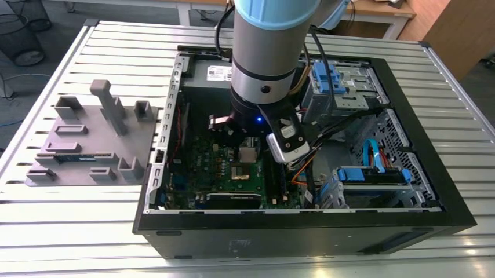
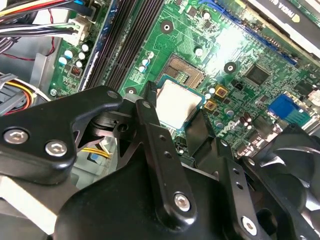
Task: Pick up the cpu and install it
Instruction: 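Place the cpu into insertion slot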
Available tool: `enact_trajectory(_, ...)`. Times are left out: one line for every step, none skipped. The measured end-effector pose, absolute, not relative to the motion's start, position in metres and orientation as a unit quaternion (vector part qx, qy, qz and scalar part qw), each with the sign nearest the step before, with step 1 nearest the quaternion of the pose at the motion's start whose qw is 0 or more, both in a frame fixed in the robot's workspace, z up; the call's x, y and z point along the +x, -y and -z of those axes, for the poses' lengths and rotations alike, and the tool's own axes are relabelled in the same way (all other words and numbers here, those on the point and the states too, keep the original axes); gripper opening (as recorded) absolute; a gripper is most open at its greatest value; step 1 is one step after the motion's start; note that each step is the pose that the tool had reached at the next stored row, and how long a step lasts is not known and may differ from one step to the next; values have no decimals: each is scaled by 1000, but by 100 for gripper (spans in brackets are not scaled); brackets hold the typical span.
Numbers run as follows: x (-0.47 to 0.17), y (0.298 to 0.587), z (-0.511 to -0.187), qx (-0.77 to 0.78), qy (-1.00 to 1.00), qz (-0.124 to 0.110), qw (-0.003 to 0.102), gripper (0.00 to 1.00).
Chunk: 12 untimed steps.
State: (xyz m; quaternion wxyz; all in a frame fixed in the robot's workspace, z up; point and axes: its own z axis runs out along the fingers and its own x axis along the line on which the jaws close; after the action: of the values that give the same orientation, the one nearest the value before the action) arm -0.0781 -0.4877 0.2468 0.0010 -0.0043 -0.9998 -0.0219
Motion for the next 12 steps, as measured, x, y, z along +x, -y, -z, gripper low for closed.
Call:
enact_trajectory(-78,488,-247,-4,1000,22,1,47)
enact_trajectory(-78,488,-247,-4,1000,22,1,47)
enact_trajectory(-78,488,-247,-4,1000,22,1,47)
enact_trajectory(-78,488,-246,-4,1000,22,1,47)
enact_trajectory(-78,488,-246,-4,1000,22,1,47)
enact_trajectory(-78,488,-246,-4,1000,22,1,47)
enact_trajectory(-78,488,-246,-4,1000,22,1,47)
enact_trajectory(-78,487,-246,-4,1000,22,1,47)
enact_trajectory(-78,487,-246,-4,1000,22,1,47)
enact_trajectory(-78,487,-246,-4,1000,22,1,47)
enact_trajectory(-78,487,-246,-4,1000,22,1,47)
enact_trajectory(-78,486,-246,-4,1000,22,1,47)
